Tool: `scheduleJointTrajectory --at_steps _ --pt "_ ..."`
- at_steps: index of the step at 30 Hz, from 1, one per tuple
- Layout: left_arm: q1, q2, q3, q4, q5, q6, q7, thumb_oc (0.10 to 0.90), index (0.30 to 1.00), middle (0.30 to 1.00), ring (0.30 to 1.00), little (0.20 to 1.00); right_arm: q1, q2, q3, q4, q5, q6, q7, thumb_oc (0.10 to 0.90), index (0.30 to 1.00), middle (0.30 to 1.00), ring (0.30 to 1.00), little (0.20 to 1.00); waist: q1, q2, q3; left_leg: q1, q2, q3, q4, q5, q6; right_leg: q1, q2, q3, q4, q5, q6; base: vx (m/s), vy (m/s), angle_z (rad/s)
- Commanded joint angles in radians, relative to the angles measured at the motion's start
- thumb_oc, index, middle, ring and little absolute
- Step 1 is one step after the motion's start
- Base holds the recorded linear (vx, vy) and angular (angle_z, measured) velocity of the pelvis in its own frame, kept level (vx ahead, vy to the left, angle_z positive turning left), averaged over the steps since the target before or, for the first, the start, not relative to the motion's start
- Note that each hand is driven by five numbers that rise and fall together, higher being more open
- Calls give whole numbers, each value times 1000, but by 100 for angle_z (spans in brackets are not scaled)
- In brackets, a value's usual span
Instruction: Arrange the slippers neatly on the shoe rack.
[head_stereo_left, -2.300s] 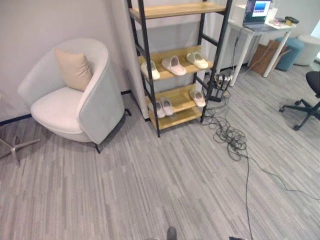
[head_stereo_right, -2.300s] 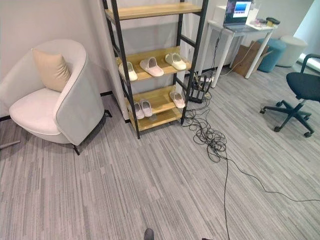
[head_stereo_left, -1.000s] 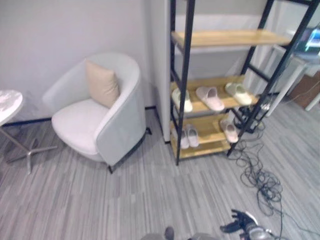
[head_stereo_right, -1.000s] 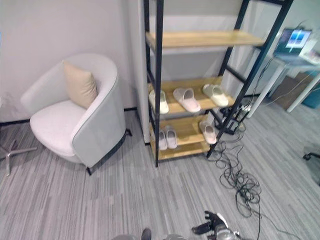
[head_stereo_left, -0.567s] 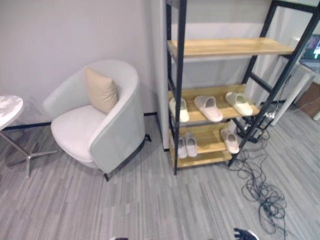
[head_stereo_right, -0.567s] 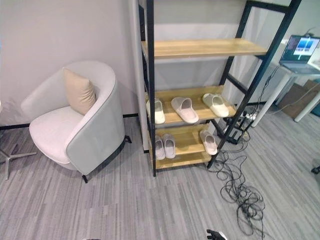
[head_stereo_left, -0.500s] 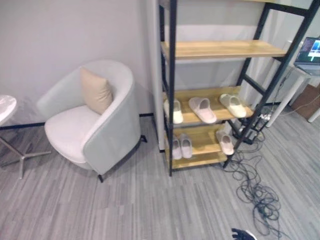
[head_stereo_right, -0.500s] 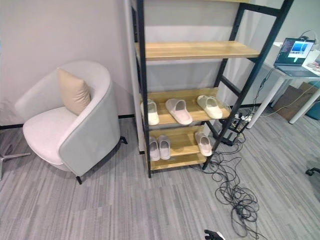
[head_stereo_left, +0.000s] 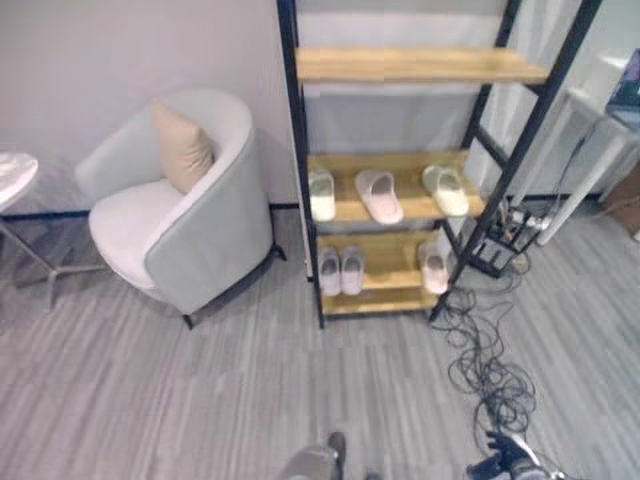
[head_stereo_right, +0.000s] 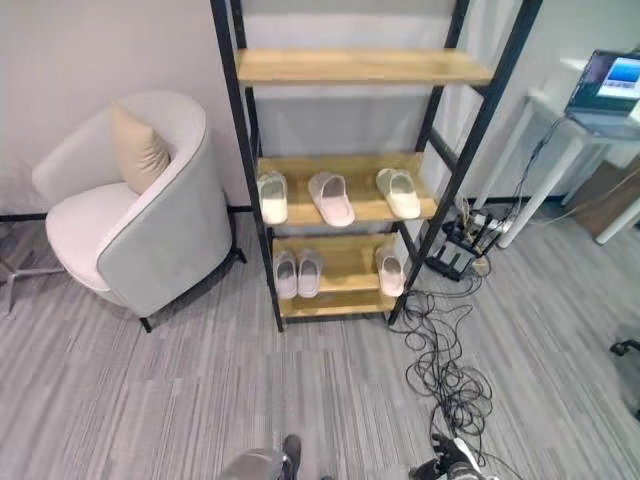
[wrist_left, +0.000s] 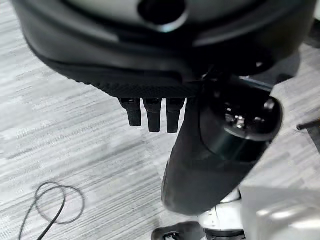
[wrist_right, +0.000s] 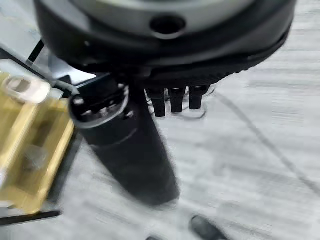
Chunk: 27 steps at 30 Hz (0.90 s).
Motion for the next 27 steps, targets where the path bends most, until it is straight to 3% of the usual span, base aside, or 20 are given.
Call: scheduleJointTrajectory --at_steps 1,3,4,5,6,7,8,9,11,12,13,14,17,18,20,21,23,24,26,27 --pt "-19 51 -2 -20 19 -22 24 800 900 900 900 900 -38 -36 -20 -136 -40 -59 -6 800 900 900 900 900 9 -40 -15 24 -110 81 -48 40 198 80 -13 45 368 329 323 445 -64 -57" --pt "-33 53 -6 -31 8 -16 19 800 900 900 900 900 -21 -24 -37 -126 -27 -56 -5 800 900 900 900 900 -23 -1 -17 95 -90 38 -61 19 216 3 -51 -17 538 335 298 310 -12 -27" --pt "-33 53 -6 -31 8 -16 19 800 900 900 900 900 -21 -24 -37 -126 -27 -56 -5 800 900 900 900 900 -24 -1 -17 95 -91 38 -61 19 216 3 -51 -18 539 335 298 436 -63 37" --pt "-52 54 -34 -38 18 -17 21 800 900 900 900 900 -6 -18 -45 -103 -31 -50 2 800 900 900 900 900 -63 16 -8 179 -79 -21 -87 -2 218 -80 -92 -39 559 249 242 303 -57 41" --pt "-52 54 -33 -38 18 -17 21 800 900 900 900 900 -6 -19 -45 -103 -31 -50 2 800 900 900 900 900 -64 18 -8 178 -77 -22 -87 -1 217 -80 -90 -41 557 251 241 519 -162 54" --pt "-67 55 -41 -45 15 -19 24 800 900 900 900 900 12 -20 -54 -97 -17 -52 4 800 900 900 900 900 -88 23 -3 223 -70 -65 -105 -9 203 -127 -121 -61 435 185 203 319 -199 44" --pt "-77 58 -46 -48 14 -21 30 800 900 900 900 900 18 -21 -60 -96 -5 -54 2 800 900 900 900 900 -100 25 -7 227 -65 -86 -106 -15 188 -143 -119 -47 346 156 189 326 -203 46" --pt "-77 58 -46 -48 14 -21 30 800 900 900 900 900 19 -21 -60 -96 -5 -54 2 800 900 900 900 900 -104 25 -4 233 -66 -90 -107 -16 187 -136 -121 -50 346 153 188 254 -219 55" --pt "-90 58 -69 -62 33 -30 38 800 900 900 900 900 36 -26 -73 -101 15 -57 1 800 900 900 900 900 -129 15 -2 274 -64 -138 -115 -55 160 -144 -148 -7 85 167 190 297 -255 48" --pt "-96 62 -76 -62 45 -35 41 800 900 900 900 900 38 -30 -77 -100 17 -56 -5 800 900 900 900 900 -139 8 -4 279 -66 -154 -111 -71 151 -151 -156 47 -6 182 198 348 -292 53" --pt "-100 62 -78 -59 50 -40 44 800 900 900 900 900 42 -38 -88 -95 23 -57 -6 800 900 900 900 900 -150 11 1 306 -57 -181 -114 -98 144 -162 -162 111 -94 225 212 432 -397 72" --pt "-94 61 -66 -52 46 -42 44 800 900 900 900 900 35 -40 -99 -71 22 -53 -6 800 900 900 900 900 -154 11 4 327 -40 -205 -114 -120 131 -194 -189 134 -138 279 235 408 -397 80" --pt "-82 62 -48 -30 44 -37 51 800 900 900 900 900 25 -39 -101 -63 17 -51 -8 800 900 900 900 900 -150 3 5 344 -20 -229 -119 -126 114 -202 -197 116 -131 301 243 227 -283 28" --pt "-66 67 -28 -16 47 -37 55 800 900 900 900 900 28 -40 -97 -69 17 -54 -1 800 900 900 900 900 -145 -11 -8 350 4 -232 -121 -134 102 -174 -192 110 -133 290 238 367 -499 27" --pt "-49 71 -7 0 41 -33 55 800 900 900 900 900 29 -52 -87 -86 11 -57 2 800 900 900 900 900 -143 -16 -22 357 48 -244 -94 -135 84 -164 -154 135 -107 272 226 285 -382 32" --pt "-49 71 -7 0 41 -33 55 800 900 900 900 900 29 -52 -87 -86 11 -57 2 800 900 900 900 900 -143 -15 -22 357 48 -244 -93 -136 84 -164 -153 135 -106 271 226 221 -387 23" --pt "-47 71 14 -18 9 -38 69 800 900 900 900 900 35 -77 -88 -130 20 -68 -15 800 900 900 900 900 -135 -23 -11 244 83 -234 139 -50 54 -111 -119 114 -103 220 189 185 -452 16" --pt "-60 73 15 -33 -4 -38 81 800 900 900 900 900 32 -86 -95 -157 36 -76 -28 800 900 900 900 900 -148 -35 7 145 129 -157 280 17 50 -92 -129 79 -93 205 169 66 -364 19" --pt "-82 96 25 -65 -38 -39 98 800 900 900 900 900 33 -93 -103 -191 69 -85 -50 800 900 900 900 900 -130 -69 48 68 136 -86 414 10 79 -58 -126 52 -88 177 138 43 -339 52" --pt "-82 96 25 -65 -39 -39 97 800 900 900 900 900 32 -93 -103 -191 69 -85 -50 800 900 900 900 900 -130 -68 49 66 138 -87 420 7 79 -58 -124 51 -87 176 138 156 -325 52"
